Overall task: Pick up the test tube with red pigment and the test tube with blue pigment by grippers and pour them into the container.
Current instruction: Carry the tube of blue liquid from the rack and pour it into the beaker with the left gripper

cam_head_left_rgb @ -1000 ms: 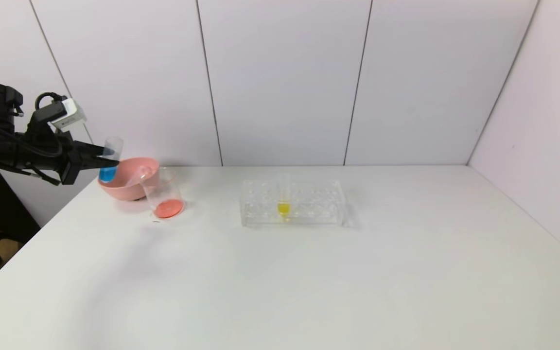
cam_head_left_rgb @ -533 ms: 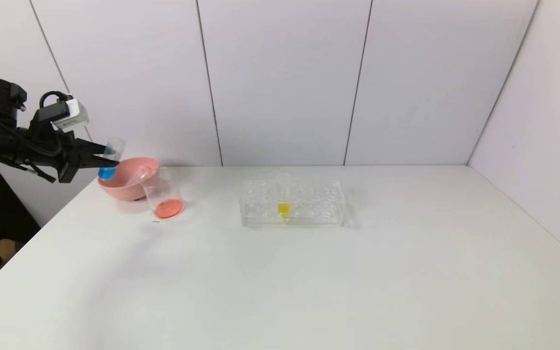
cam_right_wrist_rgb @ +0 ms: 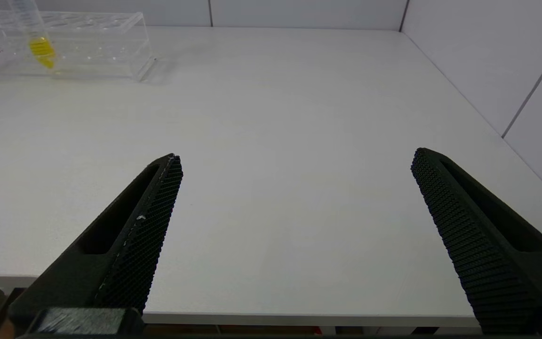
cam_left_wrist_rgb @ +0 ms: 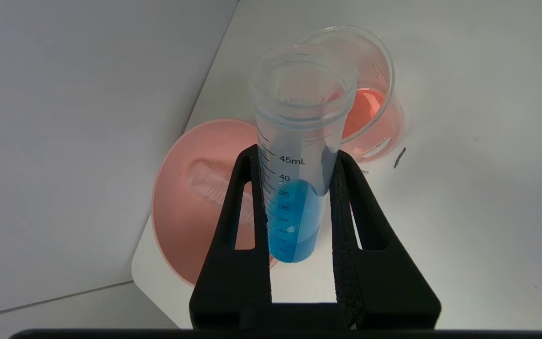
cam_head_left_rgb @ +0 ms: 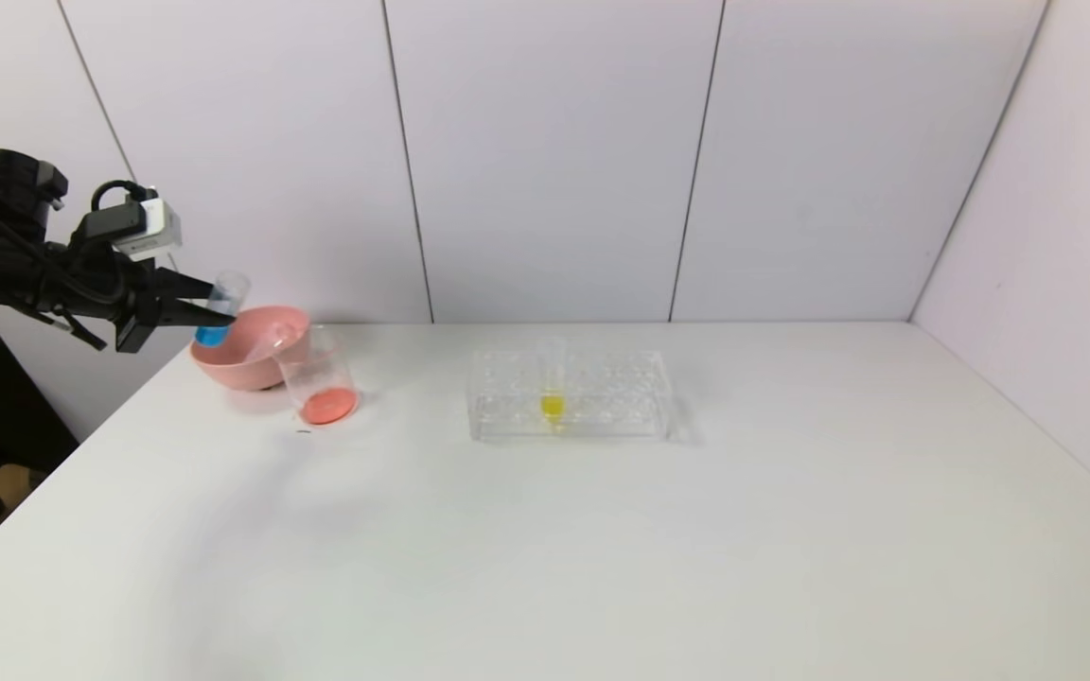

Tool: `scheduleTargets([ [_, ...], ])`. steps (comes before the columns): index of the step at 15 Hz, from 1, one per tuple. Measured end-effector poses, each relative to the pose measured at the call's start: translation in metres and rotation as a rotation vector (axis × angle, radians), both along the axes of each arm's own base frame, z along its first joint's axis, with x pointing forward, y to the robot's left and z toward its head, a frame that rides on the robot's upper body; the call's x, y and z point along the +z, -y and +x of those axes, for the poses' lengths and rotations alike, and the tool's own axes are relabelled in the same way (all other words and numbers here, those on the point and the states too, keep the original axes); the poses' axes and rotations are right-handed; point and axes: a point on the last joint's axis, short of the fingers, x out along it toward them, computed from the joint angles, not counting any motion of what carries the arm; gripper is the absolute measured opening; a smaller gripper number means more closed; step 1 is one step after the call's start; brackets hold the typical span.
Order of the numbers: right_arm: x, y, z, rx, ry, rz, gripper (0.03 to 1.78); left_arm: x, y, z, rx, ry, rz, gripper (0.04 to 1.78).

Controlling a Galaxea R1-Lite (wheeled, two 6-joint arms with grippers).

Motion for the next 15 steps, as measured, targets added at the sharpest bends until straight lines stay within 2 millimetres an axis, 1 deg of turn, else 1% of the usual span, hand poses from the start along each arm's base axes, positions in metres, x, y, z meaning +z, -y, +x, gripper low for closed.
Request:
scheduleTargets([
  [5,0.0,0.0,0.0,0.0,0.0,0.0,1.77,-0.006,-0.001,0.007,-0.001,-0.022,0.023,0.38],
  [10,0.0,0.0,0.0,0.0,0.0,0.0,1.78,-0.008,0.005,0.012,0.045,-0.045,0.094,0.38],
  [15,0.0,0.0,0.0,0.0,0.0,0.0,1.78,-0.01,0.019,0.018,0.105,-0.09,0.128,0.38],
])
